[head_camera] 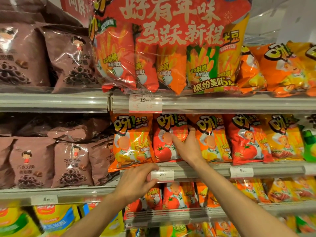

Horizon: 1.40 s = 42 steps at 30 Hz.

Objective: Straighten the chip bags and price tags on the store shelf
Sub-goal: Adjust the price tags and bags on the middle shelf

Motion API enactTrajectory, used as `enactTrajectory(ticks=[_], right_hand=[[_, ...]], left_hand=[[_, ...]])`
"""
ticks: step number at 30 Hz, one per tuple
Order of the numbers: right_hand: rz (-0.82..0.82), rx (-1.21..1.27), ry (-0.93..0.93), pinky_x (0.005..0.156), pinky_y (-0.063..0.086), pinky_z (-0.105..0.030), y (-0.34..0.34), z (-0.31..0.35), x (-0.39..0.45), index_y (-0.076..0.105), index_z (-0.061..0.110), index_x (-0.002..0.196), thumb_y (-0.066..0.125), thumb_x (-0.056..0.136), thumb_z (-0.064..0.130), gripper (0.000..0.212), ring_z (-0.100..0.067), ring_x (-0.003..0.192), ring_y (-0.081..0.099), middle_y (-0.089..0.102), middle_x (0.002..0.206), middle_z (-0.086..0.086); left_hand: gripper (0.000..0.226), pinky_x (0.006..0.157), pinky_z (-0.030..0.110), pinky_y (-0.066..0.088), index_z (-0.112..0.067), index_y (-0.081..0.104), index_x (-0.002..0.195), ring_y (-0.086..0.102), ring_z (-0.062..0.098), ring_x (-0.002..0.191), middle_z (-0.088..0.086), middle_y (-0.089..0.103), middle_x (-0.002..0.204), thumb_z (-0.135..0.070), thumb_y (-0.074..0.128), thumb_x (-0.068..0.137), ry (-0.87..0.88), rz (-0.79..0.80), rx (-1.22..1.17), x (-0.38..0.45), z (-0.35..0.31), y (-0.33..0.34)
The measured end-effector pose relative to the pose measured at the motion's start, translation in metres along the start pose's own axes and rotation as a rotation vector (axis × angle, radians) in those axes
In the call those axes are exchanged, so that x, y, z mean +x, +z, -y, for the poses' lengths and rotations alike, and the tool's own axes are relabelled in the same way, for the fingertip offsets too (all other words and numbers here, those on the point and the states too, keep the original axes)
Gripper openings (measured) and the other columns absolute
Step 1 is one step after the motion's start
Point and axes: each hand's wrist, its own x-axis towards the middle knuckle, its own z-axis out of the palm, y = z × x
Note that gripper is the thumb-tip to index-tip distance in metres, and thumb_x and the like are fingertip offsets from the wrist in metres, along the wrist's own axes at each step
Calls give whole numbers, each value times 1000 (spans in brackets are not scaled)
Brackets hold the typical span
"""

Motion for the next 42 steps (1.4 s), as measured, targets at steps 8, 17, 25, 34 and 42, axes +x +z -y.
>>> enactTrajectory(ticks=[8, 17, 25, 34, 42], right_hand=[[-8, -9, -60, 114, 38, -42, -9, -2, -19, 21, 17, 155, 56, 88, 65, 90, -20, 142, 39, 40, 155, -3], [64, -277, -259, 117, 23, -22, -42, -62, -127, 41, 25, 147, 52, 97, 50, 57, 3, 141, 26, 37, 152, 13], [118, -215, 34, 113, 37, -31, -86, -169, -175, 33, 28, 151, 44, 95, 62, 67, -9, 140, 38, 39, 153, 11], [88, -92, 178, 77, 56, -44, -219, -261, -115, 54, 39, 116, 58, 94, 42, 23, -12, 85, 65, 64, 101, 10], [40, -275, -1, 72, 58, -41, -289, -301, -55, 56, 22, 128, 61, 91, 42, 42, -15, 82, 65, 62, 100, 7]], left_hand=[[37, 74, 34, 52, -42, 50, 126, 64, 5, 91, -18, 65, 109, -50, 58, 91, 2, -20, -1, 0, 5, 8], [54, 66, 39, 55, -25, 51, 139, 58, 21, 100, -2, 51, 115, -50, 52, 91, -71, -172, -115, -38, -17, 44], [55, 101, 19, 33, -23, 44, 144, 45, 12, 124, 0, 48, 132, -44, 55, 95, -163, -260, -252, -63, -80, 90], [51, 99, 37, 46, -16, 54, 136, 56, 23, 119, 4, 57, 129, -42, 55, 92, -298, -331, -198, -19, -193, 162], [47, 97, 28, 40, -24, 54, 133, 52, 17, 114, -3, 54, 121, -43, 56, 90, -250, -289, -60, 35, -240, 148]])
